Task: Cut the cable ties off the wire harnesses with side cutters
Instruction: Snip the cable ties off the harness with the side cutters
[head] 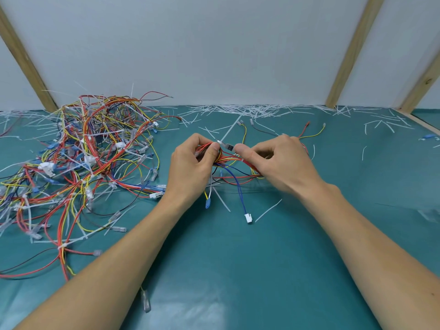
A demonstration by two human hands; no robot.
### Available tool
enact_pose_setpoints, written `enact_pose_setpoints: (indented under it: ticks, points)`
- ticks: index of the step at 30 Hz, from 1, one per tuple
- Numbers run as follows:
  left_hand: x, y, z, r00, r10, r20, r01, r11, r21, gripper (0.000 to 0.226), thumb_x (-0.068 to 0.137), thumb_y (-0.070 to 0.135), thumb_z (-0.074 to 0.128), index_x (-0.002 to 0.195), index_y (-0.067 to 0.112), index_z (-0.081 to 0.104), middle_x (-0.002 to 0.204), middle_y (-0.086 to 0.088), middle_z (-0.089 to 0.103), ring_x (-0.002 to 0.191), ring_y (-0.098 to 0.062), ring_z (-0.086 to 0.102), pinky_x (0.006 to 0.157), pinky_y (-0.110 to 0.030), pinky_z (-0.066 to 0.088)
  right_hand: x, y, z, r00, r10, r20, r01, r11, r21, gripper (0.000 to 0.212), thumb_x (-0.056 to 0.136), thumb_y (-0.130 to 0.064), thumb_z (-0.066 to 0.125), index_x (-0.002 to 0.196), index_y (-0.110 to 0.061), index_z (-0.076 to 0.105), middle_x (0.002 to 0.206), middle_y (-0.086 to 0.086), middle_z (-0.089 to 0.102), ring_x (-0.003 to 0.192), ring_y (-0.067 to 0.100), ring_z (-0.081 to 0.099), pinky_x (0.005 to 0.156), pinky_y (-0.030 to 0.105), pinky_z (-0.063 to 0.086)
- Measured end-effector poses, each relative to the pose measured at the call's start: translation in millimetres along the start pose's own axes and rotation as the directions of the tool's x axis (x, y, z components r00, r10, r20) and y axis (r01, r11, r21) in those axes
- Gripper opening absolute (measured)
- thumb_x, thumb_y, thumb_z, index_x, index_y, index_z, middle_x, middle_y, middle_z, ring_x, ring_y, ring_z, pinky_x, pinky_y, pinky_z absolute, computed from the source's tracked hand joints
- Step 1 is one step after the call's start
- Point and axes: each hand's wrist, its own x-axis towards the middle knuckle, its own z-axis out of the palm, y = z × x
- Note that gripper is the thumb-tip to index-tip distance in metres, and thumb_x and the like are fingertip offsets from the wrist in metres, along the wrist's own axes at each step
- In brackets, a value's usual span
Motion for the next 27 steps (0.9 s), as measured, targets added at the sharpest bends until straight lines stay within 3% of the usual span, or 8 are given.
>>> enact_pose_setpoints:
  ticks: [7,11,27]
  points:
    - [-0.4,1.0,0.0,1.000,0.003,0.005,-0.003,1.000,0.024,0.016,0.097,0.019,0.064,0.086,0.008,0.065,0.074,0.002,0.074,0.073,-0.013,0.073,0.077,-0.045,0.059,0.7,0.3,1.0,1.000,0.009,-0.004,-0.010,1.000,-0.015,0.057,0.086,-0.076,0.055,0.064,-0.028,0.074,0.049,0.000,0.049,0.049,0.014,0.037,0.056,0.033,0.042]
    - [-0.5,1.1,0.6,1.000,0.003,0.003,-0.003,0.999,0.033,0.016,0.097,0.019,0.065,0.086,0.008,0.064,0.074,0.001,0.074,0.072,-0.012,0.073,0.076,-0.043,0.059,0.9,0.4,0.5,1.000,0.023,0.004,-0.023,0.999,-0.045,0.061,0.084,-0.080,0.051,0.065,-0.027,0.075,0.052,-0.002,0.058,0.053,0.016,0.050,0.060,0.033,0.050]
    - [0.0,-1.0,1.6,1.000,0.011,0.007,-0.011,0.999,0.039,0.015,0.098,0.017,0.064,0.087,0.007,0.065,0.072,0.006,0.072,0.069,-0.007,0.071,0.069,-0.026,0.055,1.9,0.4,-0.2,1.000,0.024,-0.005,-0.024,0.996,-0.088,0.066,0.080,-0.084,0.048,0.063,-0.026,0.073,0.057,-0.008,0.065,0.063,0.012,0.061,0.065,0.032,0.052]
